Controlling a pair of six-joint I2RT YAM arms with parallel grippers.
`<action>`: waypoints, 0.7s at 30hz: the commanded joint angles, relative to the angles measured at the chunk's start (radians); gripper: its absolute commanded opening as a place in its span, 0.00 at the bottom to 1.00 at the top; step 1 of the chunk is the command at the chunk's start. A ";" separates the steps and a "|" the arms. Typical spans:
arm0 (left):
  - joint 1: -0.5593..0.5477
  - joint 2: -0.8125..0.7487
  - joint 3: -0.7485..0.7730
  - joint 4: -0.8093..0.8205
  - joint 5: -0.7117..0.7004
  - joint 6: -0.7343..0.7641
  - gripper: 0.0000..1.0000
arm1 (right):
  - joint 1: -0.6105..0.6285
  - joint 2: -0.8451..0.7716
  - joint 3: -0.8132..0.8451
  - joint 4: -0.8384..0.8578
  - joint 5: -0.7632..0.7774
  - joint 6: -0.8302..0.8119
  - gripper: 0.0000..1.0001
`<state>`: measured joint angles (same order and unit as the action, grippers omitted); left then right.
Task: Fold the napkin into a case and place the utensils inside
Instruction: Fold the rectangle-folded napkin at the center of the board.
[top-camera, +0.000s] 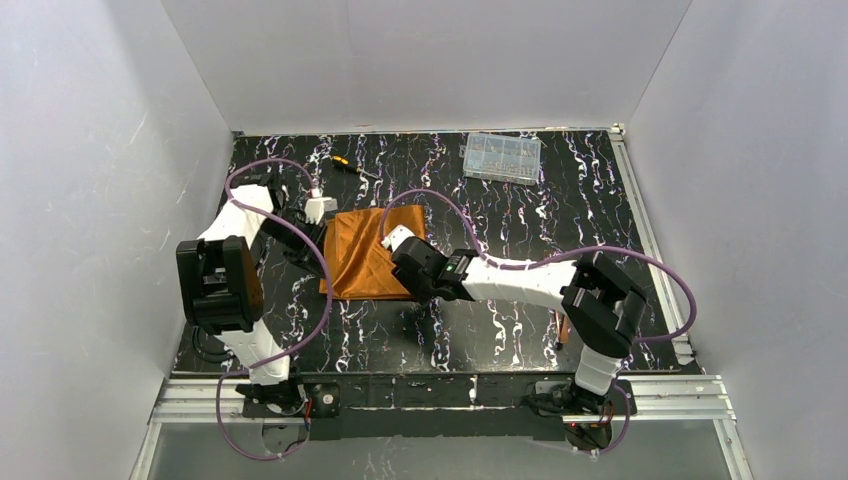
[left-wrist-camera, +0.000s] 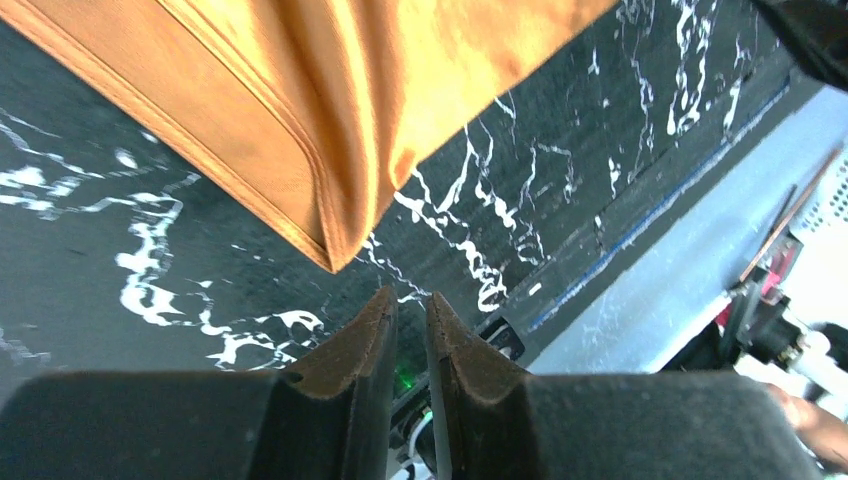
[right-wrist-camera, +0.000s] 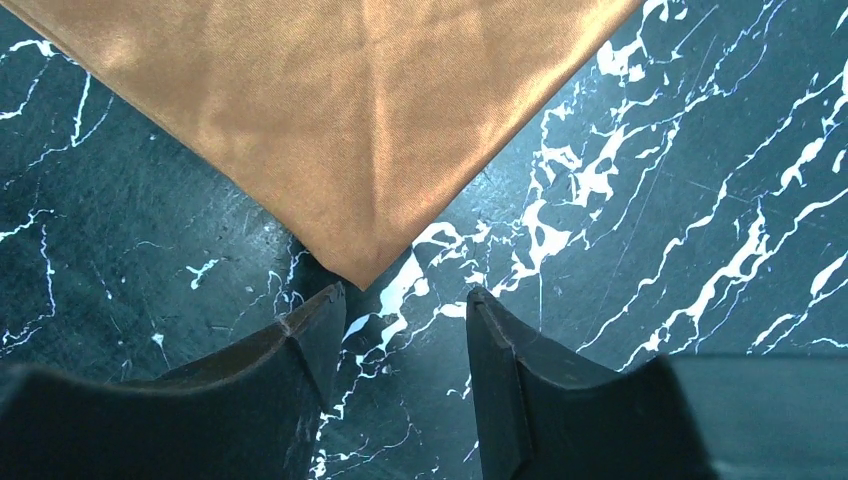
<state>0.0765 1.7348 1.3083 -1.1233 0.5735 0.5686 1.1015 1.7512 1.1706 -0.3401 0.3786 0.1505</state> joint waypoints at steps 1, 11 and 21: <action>0.003 -0.001 -0.067 -0.067 0.026 0.066 0.16 | 0.029 -0.002 0.021 0.052 0.036 -0.047 0.56; 0.144 -0.012 0.129 -0.140 0.092 0.019 0.17 | 0.094 0.118 0.228 0.153 -0.003 -0.015 0.78; 0.311 0.000 0.200 -0.223 0.097 0.070 0.17 | 0.204 0.535 0.787 -0.028 0.017 -0.051 0.77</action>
<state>0.3546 1.7397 1.4933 -1.2648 0.6338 0.6044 1.2530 2.1822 1.8076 -0.2855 0.3576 0.1375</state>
